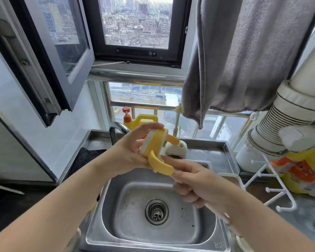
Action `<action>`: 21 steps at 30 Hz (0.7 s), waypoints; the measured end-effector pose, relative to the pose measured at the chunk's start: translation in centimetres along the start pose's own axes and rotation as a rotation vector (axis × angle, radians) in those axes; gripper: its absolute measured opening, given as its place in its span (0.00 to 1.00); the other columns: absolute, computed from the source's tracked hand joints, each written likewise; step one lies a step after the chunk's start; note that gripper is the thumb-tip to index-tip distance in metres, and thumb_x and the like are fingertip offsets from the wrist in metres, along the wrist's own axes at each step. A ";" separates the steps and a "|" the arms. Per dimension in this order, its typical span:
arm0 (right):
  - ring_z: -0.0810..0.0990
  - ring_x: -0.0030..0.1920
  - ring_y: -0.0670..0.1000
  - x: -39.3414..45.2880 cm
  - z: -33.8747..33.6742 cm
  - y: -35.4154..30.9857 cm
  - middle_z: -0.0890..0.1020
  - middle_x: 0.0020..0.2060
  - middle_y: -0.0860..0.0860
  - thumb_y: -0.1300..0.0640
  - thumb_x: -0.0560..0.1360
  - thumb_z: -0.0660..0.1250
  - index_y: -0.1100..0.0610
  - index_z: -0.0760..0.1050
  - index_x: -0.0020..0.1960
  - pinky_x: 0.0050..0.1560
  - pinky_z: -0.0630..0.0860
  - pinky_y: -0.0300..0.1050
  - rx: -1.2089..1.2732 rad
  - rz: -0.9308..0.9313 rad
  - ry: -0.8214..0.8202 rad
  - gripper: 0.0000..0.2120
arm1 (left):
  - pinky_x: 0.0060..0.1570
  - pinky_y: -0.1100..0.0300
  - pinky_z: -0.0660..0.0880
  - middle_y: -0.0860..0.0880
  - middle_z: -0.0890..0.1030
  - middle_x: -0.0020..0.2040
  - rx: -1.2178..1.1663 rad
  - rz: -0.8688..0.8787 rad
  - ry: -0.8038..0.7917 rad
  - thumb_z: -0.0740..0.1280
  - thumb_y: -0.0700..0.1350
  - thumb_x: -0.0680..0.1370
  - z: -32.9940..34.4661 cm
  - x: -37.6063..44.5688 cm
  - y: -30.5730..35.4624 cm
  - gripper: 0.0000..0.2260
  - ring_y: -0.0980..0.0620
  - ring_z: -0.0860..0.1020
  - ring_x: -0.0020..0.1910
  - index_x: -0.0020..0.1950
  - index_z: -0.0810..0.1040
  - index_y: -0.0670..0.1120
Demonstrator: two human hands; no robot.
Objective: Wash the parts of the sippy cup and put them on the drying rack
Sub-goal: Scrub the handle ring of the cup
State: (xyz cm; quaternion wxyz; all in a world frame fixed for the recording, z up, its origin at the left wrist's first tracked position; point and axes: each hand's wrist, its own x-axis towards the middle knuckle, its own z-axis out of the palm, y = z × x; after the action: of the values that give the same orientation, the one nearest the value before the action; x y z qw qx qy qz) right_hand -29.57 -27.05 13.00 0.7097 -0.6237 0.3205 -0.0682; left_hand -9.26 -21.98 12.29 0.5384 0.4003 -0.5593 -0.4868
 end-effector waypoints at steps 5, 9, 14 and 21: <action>0.60 0.22 0.42 0.2 0.8 -0.2 0.62 0.23 0.44 0.55 0.80 0.58 0.35 0.75 0.58 0.20 0.58 0.29 0.172 0.084 -0.132 0.16 | 0.50 0.56 0.78 0.56 0.76 0.58 -0.014 -0.011 -0.077 0.71 0.22 0.64 -1.3 -0.4 -0.4 0.36 0.52 0.78 0.53 0.60 0.76 0.57; 0.76 0.40 0.46 2.1 0.5 0.7 0.77 0.36 0.41 0.55 0.80 0.54 0.16 0.53 0.60 0.44 0.72 0.37 -0.953 -0.313 0.319 0.30 | 0.46 0.61 0.78 0.56 0.76 0.57 -0.021 -0.004 -0.021 0.71 0.24 0.64 -2.2 -0.4 0.0 0.32 0.54 0.80 0.50 0.62 0.73 0.48; 0.69 0.26 0.46 3.0 2.1 -0.1 0.75 0.31 0.42 0.54 0.79 0.57 0.23 0.68 0.58 0.28 0.68 0.37 -0.410 -0.190 0.182 0.22 | 0.45 0.61 0.77 0.57 0.77 0.55 -0.036 -0.005 -0.058 0.70 0.22 0.65 -3.2 -0.3 0.0 0.32 0.54 0.79 0.49 0.62 0.73 0.48; 0.59 0.23 0.43 2.5 2.2 0.3 0.62 0.25 0.46 0.55 0.79 0.62 0.34 0.78 0.53 0.22 0.58 0.32 0.122 0.030 0.013 0.16 | 0.48 0.58 0.78 0.59 0.78 0.56 -0.027 -0.017 -0.097 0.72 0.25 0.64 -3.2 0.0 -1.0 0.35 0.54 0.79 0.52 0.58 0.77 0.59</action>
State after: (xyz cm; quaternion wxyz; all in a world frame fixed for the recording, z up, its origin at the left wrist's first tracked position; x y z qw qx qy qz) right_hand -26.49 -26.33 11.88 0.7454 -0.5738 0.3296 -0.0809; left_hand -6.12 -22.53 11.14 0.5117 0.3736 -0.5748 -0.5179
